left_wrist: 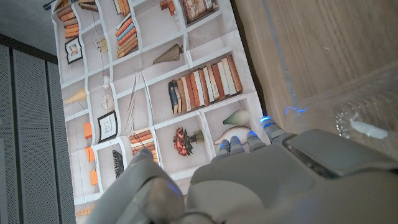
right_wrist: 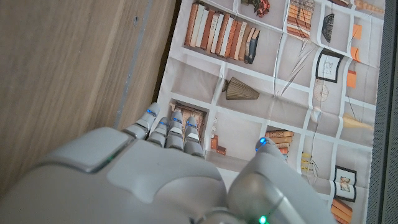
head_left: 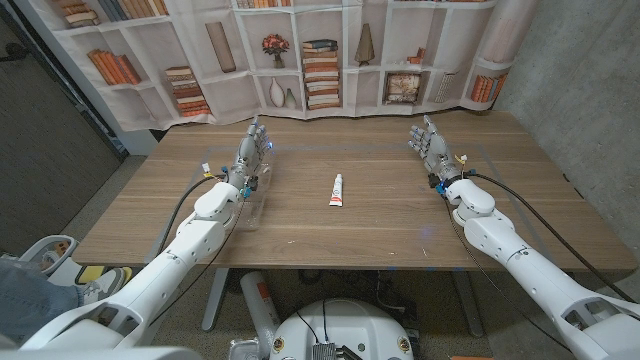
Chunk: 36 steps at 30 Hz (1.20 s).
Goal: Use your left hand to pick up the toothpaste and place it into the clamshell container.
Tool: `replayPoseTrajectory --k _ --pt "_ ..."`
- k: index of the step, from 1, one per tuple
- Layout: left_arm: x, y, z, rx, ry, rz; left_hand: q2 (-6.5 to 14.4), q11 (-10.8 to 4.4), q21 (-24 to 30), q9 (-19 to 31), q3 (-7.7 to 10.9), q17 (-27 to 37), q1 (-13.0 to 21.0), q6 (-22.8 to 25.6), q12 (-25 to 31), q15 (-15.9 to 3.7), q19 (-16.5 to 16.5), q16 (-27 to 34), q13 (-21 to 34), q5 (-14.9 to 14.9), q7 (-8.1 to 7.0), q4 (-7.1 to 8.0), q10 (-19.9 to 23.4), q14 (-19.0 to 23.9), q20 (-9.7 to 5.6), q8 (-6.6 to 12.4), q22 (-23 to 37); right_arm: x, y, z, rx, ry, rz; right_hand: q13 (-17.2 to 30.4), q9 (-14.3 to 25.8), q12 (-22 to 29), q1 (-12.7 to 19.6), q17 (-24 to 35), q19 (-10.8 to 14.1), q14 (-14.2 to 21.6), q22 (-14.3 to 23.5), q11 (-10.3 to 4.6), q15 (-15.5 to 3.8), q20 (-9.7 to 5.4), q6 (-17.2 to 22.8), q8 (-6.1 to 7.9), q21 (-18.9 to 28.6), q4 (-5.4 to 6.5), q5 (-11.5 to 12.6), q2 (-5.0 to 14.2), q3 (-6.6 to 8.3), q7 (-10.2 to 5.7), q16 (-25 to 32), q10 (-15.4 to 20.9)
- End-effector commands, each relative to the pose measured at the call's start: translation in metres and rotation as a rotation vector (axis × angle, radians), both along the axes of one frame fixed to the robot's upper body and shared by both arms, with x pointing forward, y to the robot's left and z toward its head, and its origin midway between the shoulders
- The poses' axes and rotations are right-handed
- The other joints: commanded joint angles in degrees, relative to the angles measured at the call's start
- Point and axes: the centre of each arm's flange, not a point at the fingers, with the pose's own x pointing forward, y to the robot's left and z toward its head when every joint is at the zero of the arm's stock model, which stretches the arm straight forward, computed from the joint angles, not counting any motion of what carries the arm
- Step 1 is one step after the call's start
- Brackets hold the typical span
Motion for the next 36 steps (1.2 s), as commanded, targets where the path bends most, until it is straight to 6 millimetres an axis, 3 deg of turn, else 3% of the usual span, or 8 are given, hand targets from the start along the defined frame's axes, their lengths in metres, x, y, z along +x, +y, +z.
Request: replayPoseTrajectory --k 1,23,36 --pt "-0.009 0.005 0.003 0.003 -0.004 0.029 0.18 0.19 0.26 0.14 0.28 0.1 0.8 -5.81 0.37 0.12 -18.97 0.34 0.3 0.29 -0.07 -0.07 -7.01 -10.21 -3.06 0.22 0.24 -0.001 0.002 -0.002 0.009 -0.003 0.003 0.15 0.17 0.24 0.52 0.11 -0.02 0.07 0.08 -0.09 0.51 -1.72 0.51 0.11 0.21 -0.15 0.36 0.04 0.27 -0.11 0.29 0.57" --pt "-0.025 0.004 0.017 0.02 -0.064 0.036 1.55 -0.19 -0.4 0.13 0.58 0.06 2.47 -3.52 1.15 -0.24 -17.05 1.06 0.23 0.59 -0.28 -0.77 -4.36 -7.4 -1.98 0.76 0.28 -0.004 0.005 -0.007 0.017 -0.002 0.003 0.15 0.18 0.14 0.74 0.15 0.14 0.43 0.12 -0.24 0.66 -1.6 0.77 -0.01 -0.39 -0.36 0.36 0.22 0.18 -0.21 0.15 0.99" --pt "-0.023 -0.002 0.024 0.063 -0.078 0.059 2.35 -0.69 -0.88 0.13 0.88 0.04 3.56 -2.09 1.4 -0.62 -16.44 1.23 0.19 0.63 -0.52 -1.22 -3.07 -6.03 -1.78 1.05 0.29 -0.002 0.004 -0.001 0.012 -0.008 0.006 0.17 0.19 0.09 0.95 0.17 0.3 0.69 0.14 -0.31 0.59 -1.54 0.97 -0.08 -0.84 -0.53 0.34 0.41 0.16 -0.26 0.06 1.35"
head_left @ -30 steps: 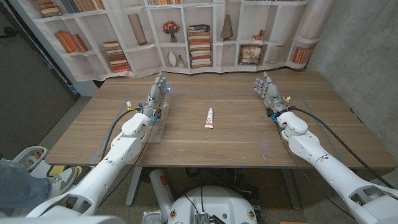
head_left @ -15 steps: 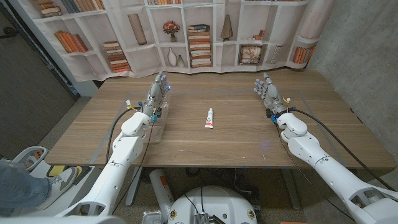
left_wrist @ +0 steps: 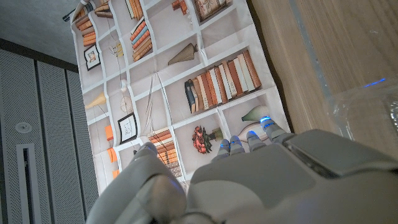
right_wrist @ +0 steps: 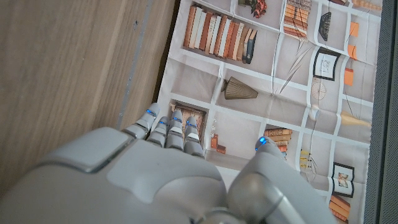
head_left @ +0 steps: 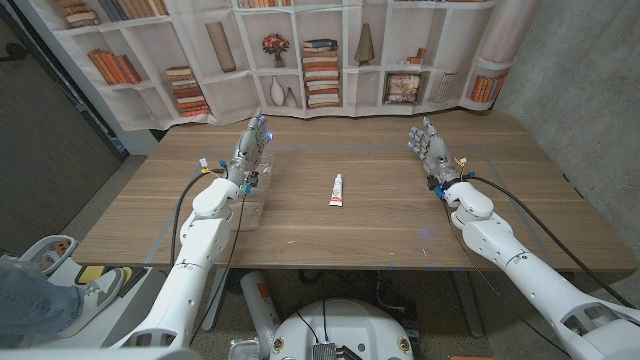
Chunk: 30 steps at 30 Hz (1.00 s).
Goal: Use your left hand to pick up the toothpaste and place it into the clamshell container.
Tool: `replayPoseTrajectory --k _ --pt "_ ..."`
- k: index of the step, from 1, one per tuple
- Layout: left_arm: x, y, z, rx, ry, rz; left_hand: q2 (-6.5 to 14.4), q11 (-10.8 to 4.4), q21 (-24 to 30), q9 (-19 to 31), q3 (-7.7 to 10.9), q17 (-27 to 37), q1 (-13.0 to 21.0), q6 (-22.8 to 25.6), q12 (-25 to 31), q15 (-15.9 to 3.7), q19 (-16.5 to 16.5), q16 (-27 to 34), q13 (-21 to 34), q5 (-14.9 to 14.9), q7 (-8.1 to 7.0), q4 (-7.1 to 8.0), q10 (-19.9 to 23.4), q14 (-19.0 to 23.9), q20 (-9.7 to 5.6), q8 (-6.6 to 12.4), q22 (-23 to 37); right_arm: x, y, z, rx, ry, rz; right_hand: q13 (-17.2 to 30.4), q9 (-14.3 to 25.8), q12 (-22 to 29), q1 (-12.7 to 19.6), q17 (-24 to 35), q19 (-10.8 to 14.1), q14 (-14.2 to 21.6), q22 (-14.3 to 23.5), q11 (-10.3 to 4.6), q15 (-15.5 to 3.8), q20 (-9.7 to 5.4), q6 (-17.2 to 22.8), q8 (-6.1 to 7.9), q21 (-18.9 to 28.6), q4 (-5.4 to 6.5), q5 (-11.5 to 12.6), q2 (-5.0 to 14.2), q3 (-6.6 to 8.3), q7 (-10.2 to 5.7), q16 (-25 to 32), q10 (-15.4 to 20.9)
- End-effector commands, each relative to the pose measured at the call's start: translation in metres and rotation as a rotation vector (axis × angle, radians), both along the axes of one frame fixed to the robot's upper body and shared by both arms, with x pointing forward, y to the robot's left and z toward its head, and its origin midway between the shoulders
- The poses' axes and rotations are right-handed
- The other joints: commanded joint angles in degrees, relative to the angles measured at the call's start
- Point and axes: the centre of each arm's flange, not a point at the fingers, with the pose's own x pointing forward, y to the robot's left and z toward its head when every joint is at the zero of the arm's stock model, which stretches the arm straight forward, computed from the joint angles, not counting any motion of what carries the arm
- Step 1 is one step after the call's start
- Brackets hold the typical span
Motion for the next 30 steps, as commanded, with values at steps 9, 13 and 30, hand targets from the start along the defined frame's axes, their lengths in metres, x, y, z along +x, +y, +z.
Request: replayPoseTrajectory --k 9,13,30 --pt "-0.001 -0.015 0.016 0.101 -0.045 0.023 0.32 -0.58 -0.65 0.15 0.44 0.2 1.26 -1.76 0.56 -0.43 -16.37 0.14 0.19 0.2 -0.75 -0.51 -2.44 -5.5 -1.58 0.36 0.3 0.002 0.0 0.005 0.009 -0.016 -0.001 0.19 0.21 0.04 0.85 0.2 0.41 0.34 0.17 -0.13 0.17 -1.5 0.8 -0.1 -0.44 -0.47 0.32 0.24 0.3 -0.15 -0.02 0.79" --pt "-0.005 -0.016 0.016 0.112 -0.059 0.017 0.47 -0.64 -0.77 0.15 0.52 0.19 1.55 -1.59 0.6 -0.48 -16.29 0.14 0.19 0.21 -0.82 -0.64 -2.19 -5.29 -1.55 0.37 0.31 0.001 0.001 0.005 0.012 -0.021 -0.001 0.2 0.22 -0.01 0.91 0.21 0.46 0.42 0.18 -0.14 0.18 -1.48 0.82 -0.13 -0.57 -0.52 0.31 0.28 0.29 -0.13 -0.04 0.82" --pt "-0.025 -0.012 0.013 0.207 -0.112 0.08 1.07 -1.47 -1.22 0.15 0.88 0.16 3.05 -0.55 0.7 -0.76 -15.51 0.2 0.16 0.16 -1.19 -1.39 -1.09 -4.04 -1.09 0.47 0.31 -0.002 0.008 0.001 0.021 -0.022 -0.004 0.21 0.23 -0.11 1.18 0.21 0.72 0.73 0.2 -0.18 0.17 -1.44 1.15 -0.15 -1.02 -0.73 0.25 0.52 0.29 -0.2 -0.09 1.06"
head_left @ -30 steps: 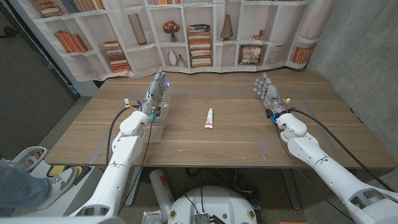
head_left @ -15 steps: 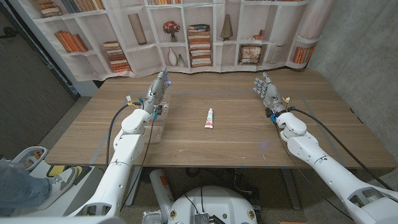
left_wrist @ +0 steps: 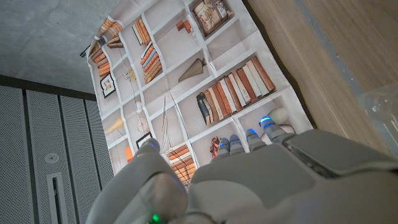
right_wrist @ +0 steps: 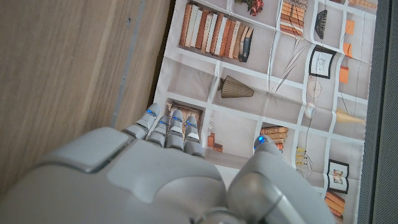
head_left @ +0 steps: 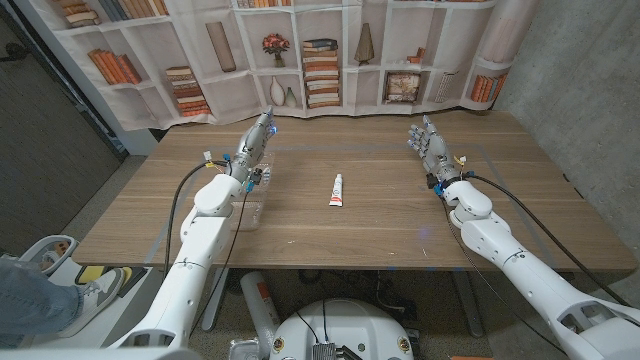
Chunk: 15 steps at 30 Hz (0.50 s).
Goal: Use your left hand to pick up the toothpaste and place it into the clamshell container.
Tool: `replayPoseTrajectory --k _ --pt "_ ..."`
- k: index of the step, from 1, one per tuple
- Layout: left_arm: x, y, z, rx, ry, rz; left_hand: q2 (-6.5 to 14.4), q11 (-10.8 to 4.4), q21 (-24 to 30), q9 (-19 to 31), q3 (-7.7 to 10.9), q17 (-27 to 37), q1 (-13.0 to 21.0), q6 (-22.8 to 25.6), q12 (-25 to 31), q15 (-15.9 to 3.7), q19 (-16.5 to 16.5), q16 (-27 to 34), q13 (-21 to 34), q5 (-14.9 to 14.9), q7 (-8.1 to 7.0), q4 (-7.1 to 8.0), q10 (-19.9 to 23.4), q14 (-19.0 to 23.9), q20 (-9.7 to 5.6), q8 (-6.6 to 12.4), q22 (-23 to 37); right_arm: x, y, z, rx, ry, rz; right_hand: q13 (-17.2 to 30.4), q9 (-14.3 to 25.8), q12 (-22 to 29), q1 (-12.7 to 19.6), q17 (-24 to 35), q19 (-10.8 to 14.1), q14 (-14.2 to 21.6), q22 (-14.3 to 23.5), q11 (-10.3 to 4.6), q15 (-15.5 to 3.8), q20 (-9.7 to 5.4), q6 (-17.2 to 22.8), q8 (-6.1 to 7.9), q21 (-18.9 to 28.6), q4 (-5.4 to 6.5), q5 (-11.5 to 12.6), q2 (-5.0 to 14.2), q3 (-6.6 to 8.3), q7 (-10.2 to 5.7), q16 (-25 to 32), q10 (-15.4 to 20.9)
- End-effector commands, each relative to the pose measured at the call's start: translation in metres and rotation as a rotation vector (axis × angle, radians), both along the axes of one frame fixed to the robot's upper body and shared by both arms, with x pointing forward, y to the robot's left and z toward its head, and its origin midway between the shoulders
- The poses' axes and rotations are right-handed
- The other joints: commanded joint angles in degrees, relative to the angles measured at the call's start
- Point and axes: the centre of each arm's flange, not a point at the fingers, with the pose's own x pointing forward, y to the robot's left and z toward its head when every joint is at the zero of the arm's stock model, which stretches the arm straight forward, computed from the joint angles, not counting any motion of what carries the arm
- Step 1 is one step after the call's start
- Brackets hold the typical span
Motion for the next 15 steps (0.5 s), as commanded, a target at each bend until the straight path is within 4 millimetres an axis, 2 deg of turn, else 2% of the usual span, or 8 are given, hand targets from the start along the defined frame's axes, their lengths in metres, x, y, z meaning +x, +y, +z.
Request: replayPoseTrajectory --k 1,15 --pt "-0.0097 0.0009 -0.0016 0.056 -0.041 0.041 0.11 -0.54 -0.18 0.16 0.25 0.14 1.1 -0.42 0.45 -0.28 -15.51 0.22 0.17 0.16 -0.71 -0.44 -1.19 -3.81 -1.09 0.31 0.32 -0.0016 0.0052 -0.0027 0.008 -0.002 -0.002 0.22 0.24 -0.11 0.69 0.22 0.41 0.52 0.21 -0.05 -0.04 -1.15 0.79 -0.15 -0.38 -0.4 0.24 0.01 0.16 0.02 -0.1 0.56" --pt "-0.0113 -0.0003 -0.0043 0.107 -0.158 0.095 0.62 -1.34 -0.67 0.14 0.71 0.08 3.61 2.37 0.94 -1.19 -13.56 0.38 0.16 0.2 -1.28 -1.82 1.61 -1.36 -1.22 0.85 0.31 -0.0022 0.0075 -0.0052 0.017 0.001 -0.016 0.23 0.25 -0.18 0.85 0.23 0.61 0.69 0.23 0.01 -0.05 -1.1 1.01 -0.16 -0.7 -0.55 0.17 0.14 0.13 0.0 -0.14 0.74"
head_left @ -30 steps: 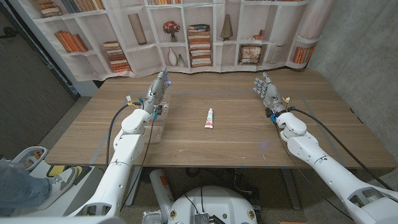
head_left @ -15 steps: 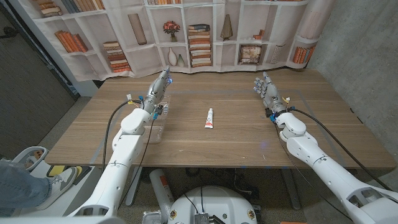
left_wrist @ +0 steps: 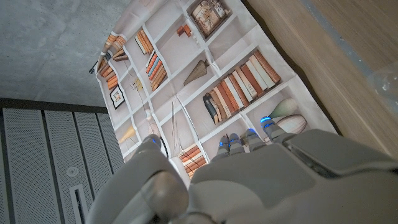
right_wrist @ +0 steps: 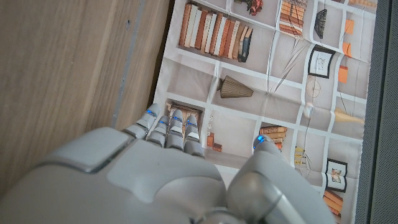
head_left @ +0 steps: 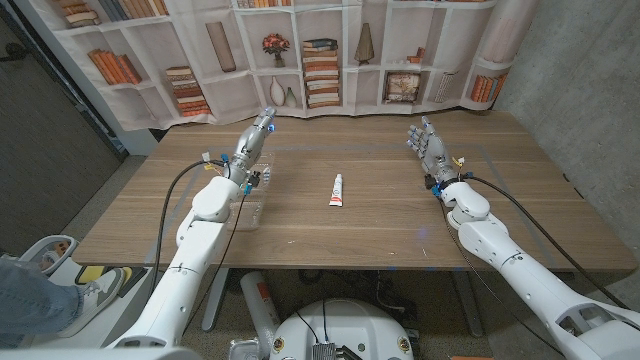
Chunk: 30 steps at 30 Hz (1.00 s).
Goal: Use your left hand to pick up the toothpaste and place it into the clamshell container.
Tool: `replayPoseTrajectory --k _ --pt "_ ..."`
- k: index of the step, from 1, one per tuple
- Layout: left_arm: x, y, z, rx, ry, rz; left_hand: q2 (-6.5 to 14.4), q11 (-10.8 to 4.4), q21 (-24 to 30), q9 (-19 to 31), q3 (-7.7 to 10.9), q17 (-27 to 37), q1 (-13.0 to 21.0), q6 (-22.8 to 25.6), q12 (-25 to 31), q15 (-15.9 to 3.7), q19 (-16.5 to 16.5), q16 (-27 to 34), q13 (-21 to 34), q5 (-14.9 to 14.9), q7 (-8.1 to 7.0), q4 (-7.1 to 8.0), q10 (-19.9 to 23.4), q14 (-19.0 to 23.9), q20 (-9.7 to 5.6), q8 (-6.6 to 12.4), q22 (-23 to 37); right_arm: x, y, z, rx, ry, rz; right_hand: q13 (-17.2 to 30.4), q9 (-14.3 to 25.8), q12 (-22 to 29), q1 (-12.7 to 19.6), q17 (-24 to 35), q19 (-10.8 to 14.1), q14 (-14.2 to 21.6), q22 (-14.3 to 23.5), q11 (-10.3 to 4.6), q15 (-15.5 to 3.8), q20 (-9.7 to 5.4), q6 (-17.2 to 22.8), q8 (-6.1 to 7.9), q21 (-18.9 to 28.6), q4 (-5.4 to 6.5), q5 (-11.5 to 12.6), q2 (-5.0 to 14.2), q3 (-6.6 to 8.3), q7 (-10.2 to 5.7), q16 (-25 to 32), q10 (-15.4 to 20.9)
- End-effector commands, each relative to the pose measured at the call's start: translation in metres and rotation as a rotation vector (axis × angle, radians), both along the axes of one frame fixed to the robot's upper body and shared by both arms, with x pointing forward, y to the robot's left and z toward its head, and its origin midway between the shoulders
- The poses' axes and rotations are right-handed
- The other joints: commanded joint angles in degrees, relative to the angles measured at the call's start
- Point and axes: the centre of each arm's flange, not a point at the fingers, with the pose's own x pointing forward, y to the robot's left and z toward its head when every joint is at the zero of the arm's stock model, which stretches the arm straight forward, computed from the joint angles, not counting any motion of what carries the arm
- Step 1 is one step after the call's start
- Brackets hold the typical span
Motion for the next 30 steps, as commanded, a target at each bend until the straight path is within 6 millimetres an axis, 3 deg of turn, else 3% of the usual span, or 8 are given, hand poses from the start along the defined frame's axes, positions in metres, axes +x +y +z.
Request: replayPoseTrajectory --k 1,30 --pt "-0.003 -0.001 -0.002 0.049 -0.08 0.032 0.1 -0.13 -0.17 0.14 0.21 0.07 1.2 0.86 0.51 -0.67 -13.48 0.39 0.16 0.21 -0.15 -0.73 0.97 -1.34 -1.23 0.43 0.32 -0.001 0.002 -0.003 0.009 0.002 -0.012 0.24 0.25 -0.15 0.56 0.24 0.63 0.39 0.24 -0.26 0.27 -1.1 0.4 -0.17 -0.28 -0.43 0.16 -0.16 0.26 -0.01 -0.15 0.64" --pt "-0.001 0.002 0.008 0.183 -0.12 0.045 0.24 -1.03 -0.67 0.15 0.15 0.08 2.83 3.96 0.78 -1.17 -10.86 0.45 0.19 0.64 -0.61 -1.64 3.91 1.48 -0.87 0.74 0.32 -0.003 0.007 0.002 0.035 -0.004 -0.041 0.25 0.27 -0.24 0.68 0.27 1.12 0.84 0.27 -0.32 0.21 -1.07 0.98 -0.15 -0.86 -0.61 -0.05 0.04 0.12 0.02 -0.16 1.1"
